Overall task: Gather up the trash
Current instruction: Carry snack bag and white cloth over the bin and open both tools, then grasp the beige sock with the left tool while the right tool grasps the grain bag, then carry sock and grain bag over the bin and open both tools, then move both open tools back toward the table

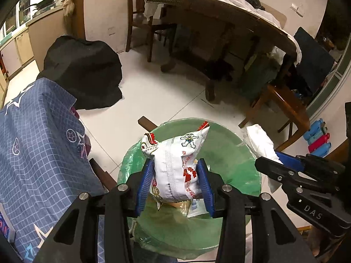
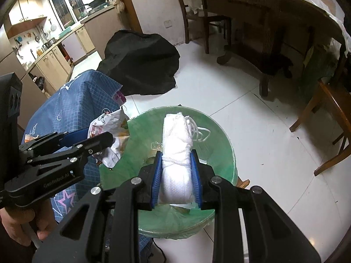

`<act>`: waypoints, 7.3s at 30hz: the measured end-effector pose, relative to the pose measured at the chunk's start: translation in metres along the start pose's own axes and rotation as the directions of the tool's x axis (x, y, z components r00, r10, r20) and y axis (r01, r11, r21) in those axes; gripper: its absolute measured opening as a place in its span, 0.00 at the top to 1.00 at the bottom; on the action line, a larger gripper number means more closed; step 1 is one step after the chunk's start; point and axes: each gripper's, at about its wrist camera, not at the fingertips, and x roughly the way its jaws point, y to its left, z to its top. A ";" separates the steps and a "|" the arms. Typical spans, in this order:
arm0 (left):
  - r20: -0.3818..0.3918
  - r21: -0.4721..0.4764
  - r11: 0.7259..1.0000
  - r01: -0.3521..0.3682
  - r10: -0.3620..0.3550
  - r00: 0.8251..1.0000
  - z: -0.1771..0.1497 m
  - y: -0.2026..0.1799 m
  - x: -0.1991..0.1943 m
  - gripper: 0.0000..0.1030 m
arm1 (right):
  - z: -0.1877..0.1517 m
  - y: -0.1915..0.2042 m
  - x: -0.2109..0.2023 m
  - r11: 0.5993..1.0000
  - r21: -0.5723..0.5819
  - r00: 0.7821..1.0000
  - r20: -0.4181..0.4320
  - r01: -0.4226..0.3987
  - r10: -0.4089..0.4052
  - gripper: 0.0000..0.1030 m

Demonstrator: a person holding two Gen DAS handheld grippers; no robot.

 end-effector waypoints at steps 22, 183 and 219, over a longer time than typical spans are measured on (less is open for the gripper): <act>0.037 -0.017 1.000 -0.025 0.026 0.999 -0.004 0.008 -0.011 0.19 | 0.002 -0.009 0.000 1.000 0.029 1.000 0.028 -0.012 0.011 0.55; -0.017 -0.023 0.992 0.123 -0.123 0.992 -0.004 0.015 0.006 0.64 | 0.004 -0.015 0.010 0.995 0.023 0.993 -0.067 -0.098 0.100 0.56; 0.011 -0.048 0.997 0.060 -0.060 0.998 -0.014 0.029 0.001 0.22 | -0.008 -0.029 0.004 0.991 0.055 0.993 -0.021 -0.119 0.120 0.36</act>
